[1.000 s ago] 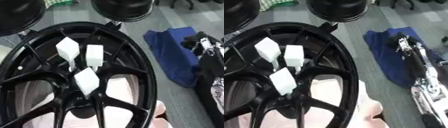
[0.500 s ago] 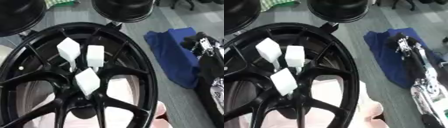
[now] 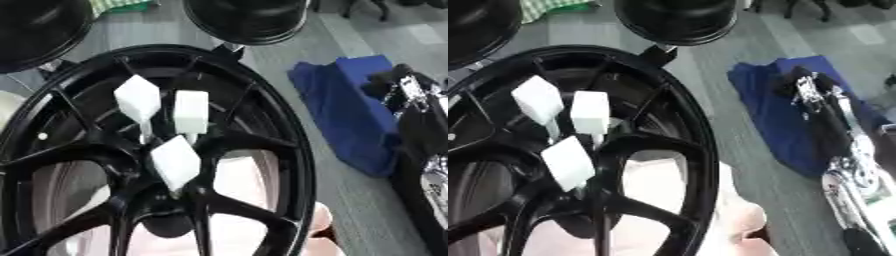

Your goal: Pull the pin out of the wheel hub.

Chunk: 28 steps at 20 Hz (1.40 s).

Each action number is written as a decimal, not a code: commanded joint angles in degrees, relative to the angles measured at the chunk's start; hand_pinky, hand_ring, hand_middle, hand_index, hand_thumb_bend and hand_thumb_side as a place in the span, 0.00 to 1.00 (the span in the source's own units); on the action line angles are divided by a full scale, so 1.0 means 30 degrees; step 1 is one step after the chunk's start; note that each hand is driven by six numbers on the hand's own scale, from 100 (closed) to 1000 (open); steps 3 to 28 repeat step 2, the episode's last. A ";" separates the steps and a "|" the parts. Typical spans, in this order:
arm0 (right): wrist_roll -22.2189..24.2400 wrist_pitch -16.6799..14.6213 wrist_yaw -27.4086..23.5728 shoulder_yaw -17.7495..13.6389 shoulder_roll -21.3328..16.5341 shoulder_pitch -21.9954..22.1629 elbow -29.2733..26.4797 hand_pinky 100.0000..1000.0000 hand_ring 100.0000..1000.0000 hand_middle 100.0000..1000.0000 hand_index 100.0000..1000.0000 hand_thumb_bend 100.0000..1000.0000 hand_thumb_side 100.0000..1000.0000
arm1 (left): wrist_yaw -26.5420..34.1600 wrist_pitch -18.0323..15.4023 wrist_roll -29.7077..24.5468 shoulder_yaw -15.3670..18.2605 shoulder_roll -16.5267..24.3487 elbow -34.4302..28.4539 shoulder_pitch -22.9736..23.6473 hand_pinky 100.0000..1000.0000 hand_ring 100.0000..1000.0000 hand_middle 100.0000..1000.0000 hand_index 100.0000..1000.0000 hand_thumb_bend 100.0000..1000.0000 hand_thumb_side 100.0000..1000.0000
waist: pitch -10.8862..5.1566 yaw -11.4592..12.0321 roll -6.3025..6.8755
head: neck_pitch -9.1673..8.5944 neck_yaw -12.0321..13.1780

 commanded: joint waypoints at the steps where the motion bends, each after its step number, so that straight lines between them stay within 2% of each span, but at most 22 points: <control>1: 0.0087 -0.0100 -0.0146 -0.0101 -0.0417 -0.0194 -0.0356 0.81 0.65 0.59 0.55 0.00 0.54 | 0.0917 0.0386 0.1332 -0.0273 -0.0033 -0.2806 -0.0152 0.89 0.48 0.45 0.66 0.02 0.52 | -0.0526 -0.0008 -0.0040 | -0.0058 0.0086; 2: 0.0106 -0.0118 -0.0155 -0.0092 -0.0423 -0.0210 -0.0356 0.81 0.65 0.59 0.55 0.00 0.54 | 0.1077 0.0552 0.1758 -0.0372 -0.0315 -0.3474 -0.0142 0.89 0.48 0.45 0.66 0.02 0.52 | -0.0530 -0.0008 -0.0061 | -0.0046 0.0105; 28: 0.0106 -0.0118 -0.0155 -0.0092 -0.0423 -0.0210 -0.0356 0.81 0.65 0.59 0.55 0.00 0.54 | 0.1077 0.0552 0.1758 -0.0372 -0.0315 -0.3474 -0.0142 0.89 0.48 0.45 0.66 0.02 0.52 | -0.0530 -0.0008 -0.0061 | -0.0046 0.0105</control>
